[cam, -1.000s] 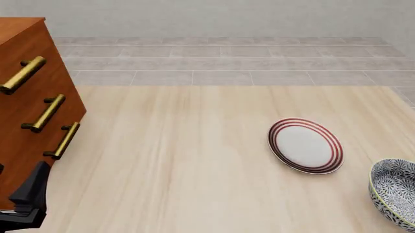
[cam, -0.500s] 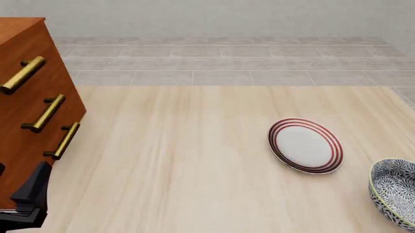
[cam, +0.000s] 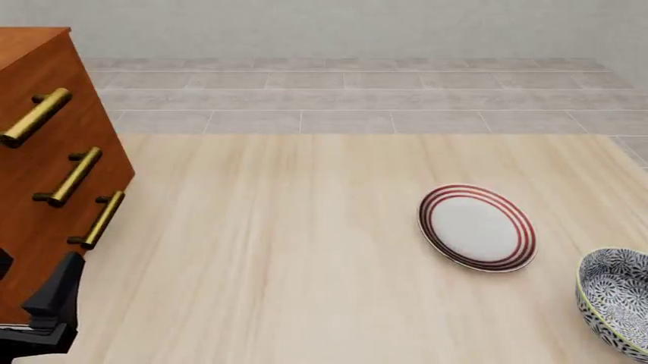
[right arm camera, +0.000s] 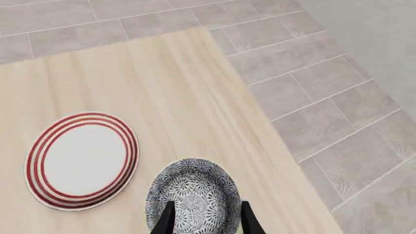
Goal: Put the bowl on top of the cabinet.
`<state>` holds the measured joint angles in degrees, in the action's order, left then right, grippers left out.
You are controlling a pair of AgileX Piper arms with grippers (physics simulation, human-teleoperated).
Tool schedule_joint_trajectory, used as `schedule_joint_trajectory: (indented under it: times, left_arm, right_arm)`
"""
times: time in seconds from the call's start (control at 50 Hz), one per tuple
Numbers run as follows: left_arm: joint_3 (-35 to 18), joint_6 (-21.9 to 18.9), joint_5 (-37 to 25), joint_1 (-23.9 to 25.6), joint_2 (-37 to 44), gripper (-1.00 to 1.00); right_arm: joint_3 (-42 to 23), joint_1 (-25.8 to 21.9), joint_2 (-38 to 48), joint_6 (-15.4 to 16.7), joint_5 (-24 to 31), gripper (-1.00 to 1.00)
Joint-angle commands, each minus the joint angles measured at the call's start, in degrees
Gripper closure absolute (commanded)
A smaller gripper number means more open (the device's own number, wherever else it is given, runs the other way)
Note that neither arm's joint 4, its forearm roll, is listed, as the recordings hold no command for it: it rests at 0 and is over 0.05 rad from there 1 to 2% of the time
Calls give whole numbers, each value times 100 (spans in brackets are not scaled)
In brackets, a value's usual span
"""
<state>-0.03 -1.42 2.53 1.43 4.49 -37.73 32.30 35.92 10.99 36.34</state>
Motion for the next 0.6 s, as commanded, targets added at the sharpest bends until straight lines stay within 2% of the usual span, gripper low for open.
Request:
schedule_joint_trajectory:
  times: [0.02,0.16,0.28,0.5,0.6]
  left_arm:
    - [1,-27,36,15,80,-100]
    - [1,-33,22,1,60,-100]
    - [1,-50,-1,-3,28,-100]
    - [1,-55,46,14,89,-100]
    - [1,-58,18,20,54,-100]
  right_arm:
    - [173,307,148,127,-278,-100]
    - [269,350,222,78,-361,-100]
    - [228,561,327,197,-447,-100]
    - [276,600,432,124,-524,-100]
    - [512,727,631,157,-826,-100]
